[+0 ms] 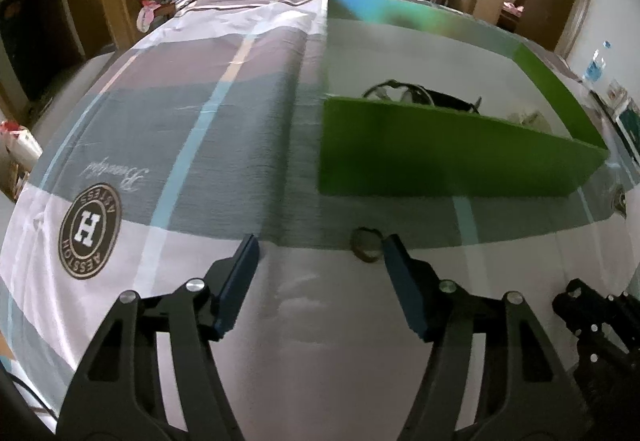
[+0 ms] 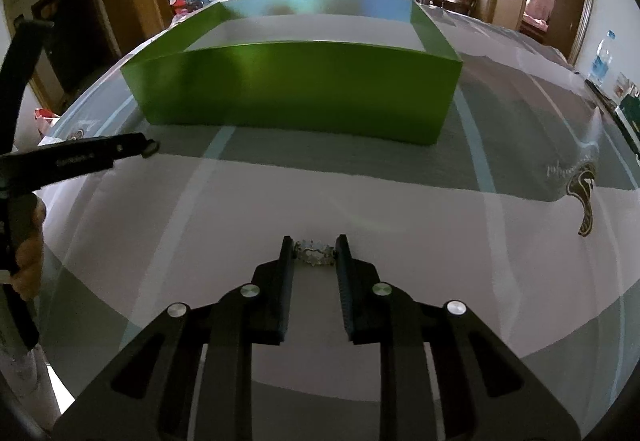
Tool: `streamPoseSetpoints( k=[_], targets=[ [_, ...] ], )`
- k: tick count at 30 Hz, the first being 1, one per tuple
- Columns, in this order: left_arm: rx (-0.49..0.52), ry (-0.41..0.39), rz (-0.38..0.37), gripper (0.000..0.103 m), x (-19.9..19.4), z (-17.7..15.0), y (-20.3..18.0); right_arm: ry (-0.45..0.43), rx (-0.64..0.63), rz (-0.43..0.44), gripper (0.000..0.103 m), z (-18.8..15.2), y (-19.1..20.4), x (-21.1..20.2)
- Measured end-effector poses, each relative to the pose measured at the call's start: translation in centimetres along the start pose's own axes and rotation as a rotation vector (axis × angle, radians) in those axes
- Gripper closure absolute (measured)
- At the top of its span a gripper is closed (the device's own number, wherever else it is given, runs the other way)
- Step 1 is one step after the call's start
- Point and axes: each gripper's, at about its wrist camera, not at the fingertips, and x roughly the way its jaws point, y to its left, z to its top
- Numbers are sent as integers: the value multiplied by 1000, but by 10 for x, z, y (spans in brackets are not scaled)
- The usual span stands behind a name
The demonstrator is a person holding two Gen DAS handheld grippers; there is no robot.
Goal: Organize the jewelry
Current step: 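Grasp the dark ring with the left tool while the right tool grasps the small silver ring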
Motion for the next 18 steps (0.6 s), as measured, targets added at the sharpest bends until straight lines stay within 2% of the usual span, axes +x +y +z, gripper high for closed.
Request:
streamPoseSetpoints(
  k=[1,4,5,6,8,18],
  targets=[
    [14,0,3,39,3,0,-4,-1,-1,-1,82,0,0,0],
    [38,-21,37,52,7,-1,-11,-3,-3,-3,82,-1,2,0],
    [39,-25,21,66,6,-1,-10,-3,-3,-3,82,-1,2,0],
    [41,-23,9,75,5,-2,-10,-4,-1,-2,82,-1,3,0],
    [49,-19,13,83,4,-3,-10,-6,2,1,82,-2,3,0],
    [65,-33,-56,84,-25,-37,-1,-7,13,6,82,-7,-1,-5]
  ],
)
